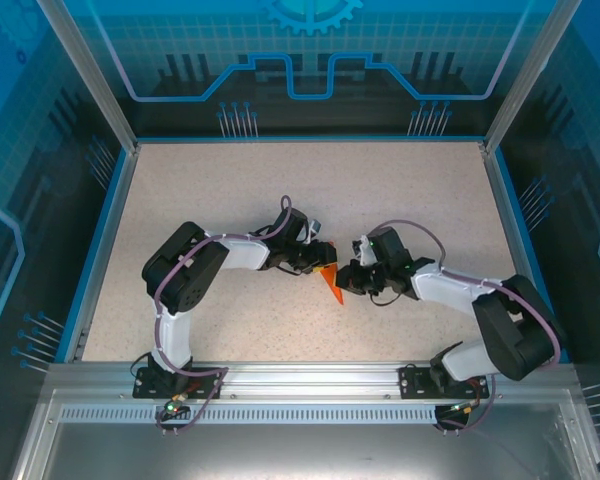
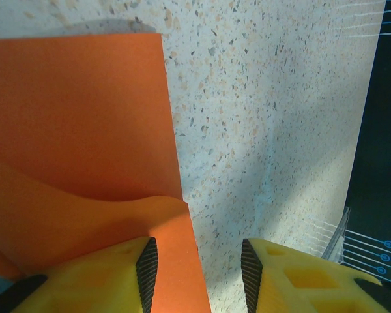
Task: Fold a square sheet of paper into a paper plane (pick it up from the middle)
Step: Fold the wing for the fifth time at the center of the table.
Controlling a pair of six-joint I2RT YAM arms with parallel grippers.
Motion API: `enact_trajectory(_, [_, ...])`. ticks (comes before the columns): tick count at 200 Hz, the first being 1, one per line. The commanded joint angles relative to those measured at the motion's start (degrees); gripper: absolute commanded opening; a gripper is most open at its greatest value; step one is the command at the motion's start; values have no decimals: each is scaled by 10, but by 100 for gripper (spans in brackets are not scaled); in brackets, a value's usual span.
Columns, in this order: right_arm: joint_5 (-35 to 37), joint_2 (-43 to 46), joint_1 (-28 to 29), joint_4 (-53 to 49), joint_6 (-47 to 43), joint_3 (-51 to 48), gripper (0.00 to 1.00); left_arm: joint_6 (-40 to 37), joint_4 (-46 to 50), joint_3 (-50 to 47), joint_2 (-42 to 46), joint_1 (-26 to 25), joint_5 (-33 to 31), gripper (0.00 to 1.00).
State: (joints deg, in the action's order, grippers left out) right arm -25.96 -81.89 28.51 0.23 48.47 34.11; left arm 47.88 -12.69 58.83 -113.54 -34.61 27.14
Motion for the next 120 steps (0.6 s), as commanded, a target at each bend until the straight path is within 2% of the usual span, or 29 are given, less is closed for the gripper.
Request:
enact_trajectory(1, [-7,-40,6,36,25,20,9,-11,39,-2,-36,-2,-10,42])
enact_trajectory(59, [16,-122,8,56,41,32,8,-13,42,1,-37,-1,-8,42])
enact_trajectory(120, [32,-129,8,-4,15,-1,8,-17,50,3,-39,-1,-11,42])
